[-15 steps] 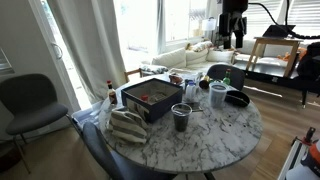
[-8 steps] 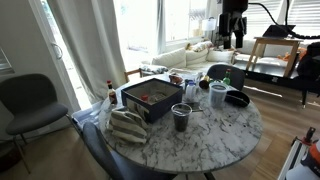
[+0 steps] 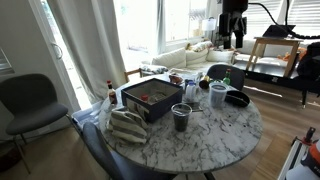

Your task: Put the cup inside the box

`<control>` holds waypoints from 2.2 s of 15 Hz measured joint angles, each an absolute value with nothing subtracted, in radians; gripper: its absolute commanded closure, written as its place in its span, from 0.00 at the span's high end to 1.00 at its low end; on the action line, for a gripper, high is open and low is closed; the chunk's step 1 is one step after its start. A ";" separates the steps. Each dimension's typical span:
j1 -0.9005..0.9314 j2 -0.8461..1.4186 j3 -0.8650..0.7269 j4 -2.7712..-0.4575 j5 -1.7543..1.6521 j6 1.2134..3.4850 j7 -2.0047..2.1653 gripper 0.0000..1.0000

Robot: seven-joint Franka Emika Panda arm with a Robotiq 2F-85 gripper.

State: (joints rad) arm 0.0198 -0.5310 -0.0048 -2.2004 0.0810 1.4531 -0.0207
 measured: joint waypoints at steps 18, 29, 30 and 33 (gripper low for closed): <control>0.020 -0.531 -0.005 -2.200 0.081 1.453 -0.021 1.00; 0.056 -0.417 0.115 -2.343 0.098 1.739 0.079 1.00; 0.054 -0.404 0.115 -2.363 0.081 1.744 0.083 1.00; 0.049 -0.370 0.102 -2.401 0.068 1.744 0.082 1.00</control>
